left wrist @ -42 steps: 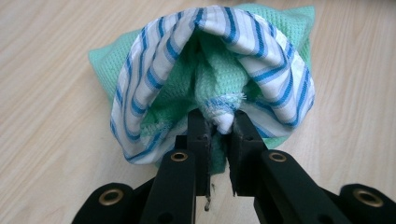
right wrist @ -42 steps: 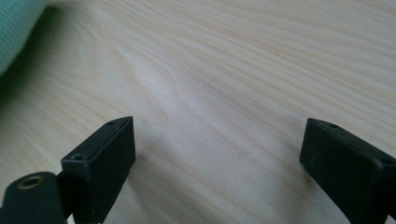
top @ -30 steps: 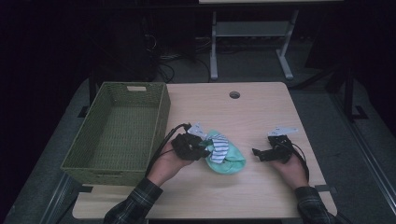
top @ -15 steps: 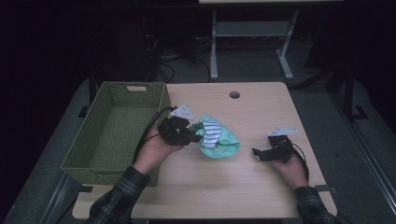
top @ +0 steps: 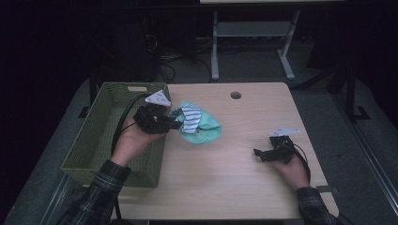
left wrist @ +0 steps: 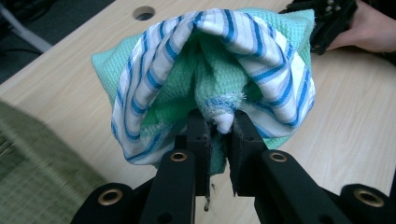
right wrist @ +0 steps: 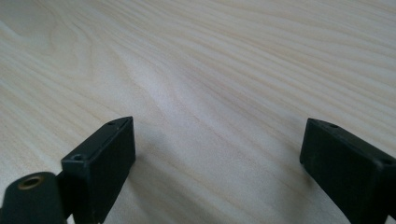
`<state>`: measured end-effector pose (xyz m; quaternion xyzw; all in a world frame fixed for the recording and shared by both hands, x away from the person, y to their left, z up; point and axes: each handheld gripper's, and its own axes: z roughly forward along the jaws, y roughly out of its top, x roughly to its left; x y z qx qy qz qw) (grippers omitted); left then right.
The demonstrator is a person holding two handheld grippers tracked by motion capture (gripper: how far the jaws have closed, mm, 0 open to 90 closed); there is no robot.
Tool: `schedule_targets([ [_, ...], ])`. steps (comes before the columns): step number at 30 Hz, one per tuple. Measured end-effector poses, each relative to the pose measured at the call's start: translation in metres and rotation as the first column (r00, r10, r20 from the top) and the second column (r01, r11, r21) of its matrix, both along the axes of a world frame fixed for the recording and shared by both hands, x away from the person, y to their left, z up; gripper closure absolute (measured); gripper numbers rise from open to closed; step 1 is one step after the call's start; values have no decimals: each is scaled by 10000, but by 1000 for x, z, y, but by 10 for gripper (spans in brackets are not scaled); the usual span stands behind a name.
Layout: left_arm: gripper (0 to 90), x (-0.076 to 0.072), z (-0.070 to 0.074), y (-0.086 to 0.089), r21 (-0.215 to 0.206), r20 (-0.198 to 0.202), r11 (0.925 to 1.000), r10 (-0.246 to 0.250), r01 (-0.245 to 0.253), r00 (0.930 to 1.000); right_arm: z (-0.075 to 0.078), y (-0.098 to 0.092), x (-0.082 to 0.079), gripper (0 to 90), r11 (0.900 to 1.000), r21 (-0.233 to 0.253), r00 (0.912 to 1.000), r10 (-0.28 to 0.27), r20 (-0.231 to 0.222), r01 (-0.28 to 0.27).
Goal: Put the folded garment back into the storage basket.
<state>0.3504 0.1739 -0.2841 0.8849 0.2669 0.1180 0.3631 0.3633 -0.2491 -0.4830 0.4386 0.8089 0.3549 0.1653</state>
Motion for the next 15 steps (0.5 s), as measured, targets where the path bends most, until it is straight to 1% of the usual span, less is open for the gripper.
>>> schedule_targets([
  [8, 801, 1, 10, 32, 10, 137, 9973, 732, -733, 9972, 0, 0, 0, 99, 10000, -12, 10000, -77, 4, 77],
  [9, 801, 1, 10, 35, -41, 149, 9964, 849, -848, 9963, 0, -1, 0, 99, 10000, -44, 10000, -69, 10, 69],
  [10, 801, 1, 12, 40, 19, 177, 9958, 916, -917, 9956, 0, -1, 0, 99, 10000, -43, 10000, -80, 12, 80],
  [15, 801, 2, 15, 60, 8, 275, 9895, 1447, -1448, 9891, 0, -1, 0, 99, 9999, -40, 9999, -109, 7, 109],
])
